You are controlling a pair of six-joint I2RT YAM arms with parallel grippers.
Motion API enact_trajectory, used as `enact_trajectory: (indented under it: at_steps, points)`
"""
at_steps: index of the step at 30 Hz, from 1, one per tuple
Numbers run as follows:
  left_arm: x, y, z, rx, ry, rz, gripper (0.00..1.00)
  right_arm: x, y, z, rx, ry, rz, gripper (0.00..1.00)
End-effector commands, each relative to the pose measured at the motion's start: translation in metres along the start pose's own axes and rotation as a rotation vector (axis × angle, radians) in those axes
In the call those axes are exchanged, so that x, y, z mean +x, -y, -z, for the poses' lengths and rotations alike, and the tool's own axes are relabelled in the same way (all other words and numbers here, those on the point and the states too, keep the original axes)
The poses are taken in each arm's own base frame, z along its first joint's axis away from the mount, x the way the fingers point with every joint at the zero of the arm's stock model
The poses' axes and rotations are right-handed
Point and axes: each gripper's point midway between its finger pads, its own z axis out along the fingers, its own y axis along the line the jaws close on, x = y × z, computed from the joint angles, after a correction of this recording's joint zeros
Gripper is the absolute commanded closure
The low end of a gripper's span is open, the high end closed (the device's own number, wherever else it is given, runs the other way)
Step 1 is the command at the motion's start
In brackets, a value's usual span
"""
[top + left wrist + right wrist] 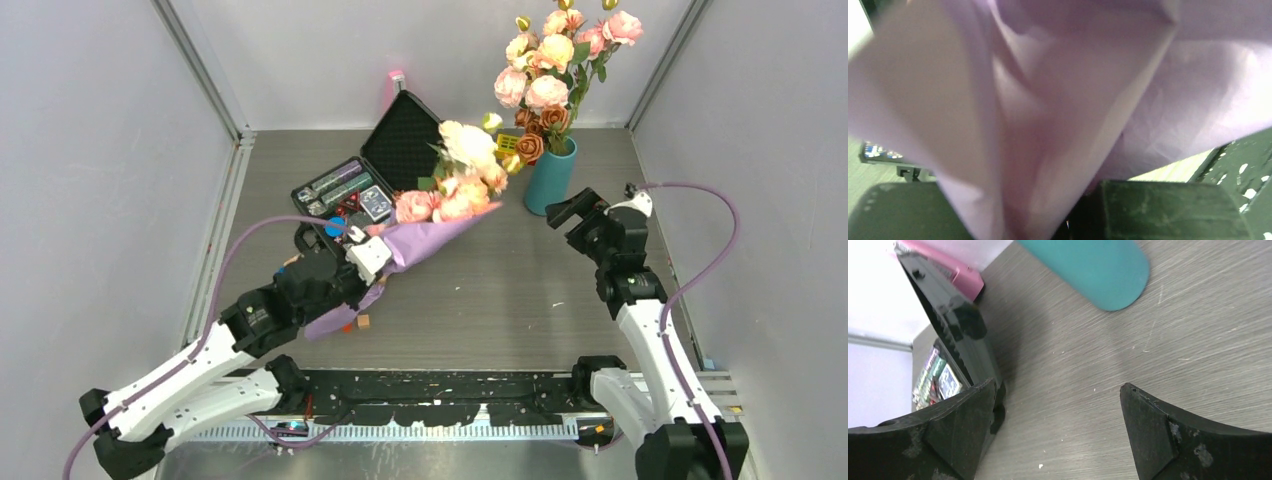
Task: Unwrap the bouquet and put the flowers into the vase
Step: Place the fake flower at the center of the board.
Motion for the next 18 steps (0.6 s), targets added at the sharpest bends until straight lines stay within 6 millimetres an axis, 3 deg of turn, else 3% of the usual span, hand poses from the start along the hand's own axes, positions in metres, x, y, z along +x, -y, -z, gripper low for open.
enact_trajectory:
  at_steps: [1,9,14,18]
  points:
    - [-0.021,-0.018,0.008,-0.166,0.112,-0.142,1.00,-0.025,-0.006,0.000,-0.055,0.042,-0.102,0.00]
    - [-0.012,-0.003,-0.002,-0.243,0.087,-0.330,1.00,-0.051,0.023,0.004,0.097,0.166,-0.092,0.01]
    - [-0.007,0.020,-0.028,-0.287,0.024,-0.429,1.00,-0.068,0.013,0.022,0.082,0.218,-0.083,0.01]
    - [-0.008,0.033,-0.050,-0.298,-0.010,-0.412,1.00,-0.078,0.009,0.039,0.086,0.261,-0.074,0.01]
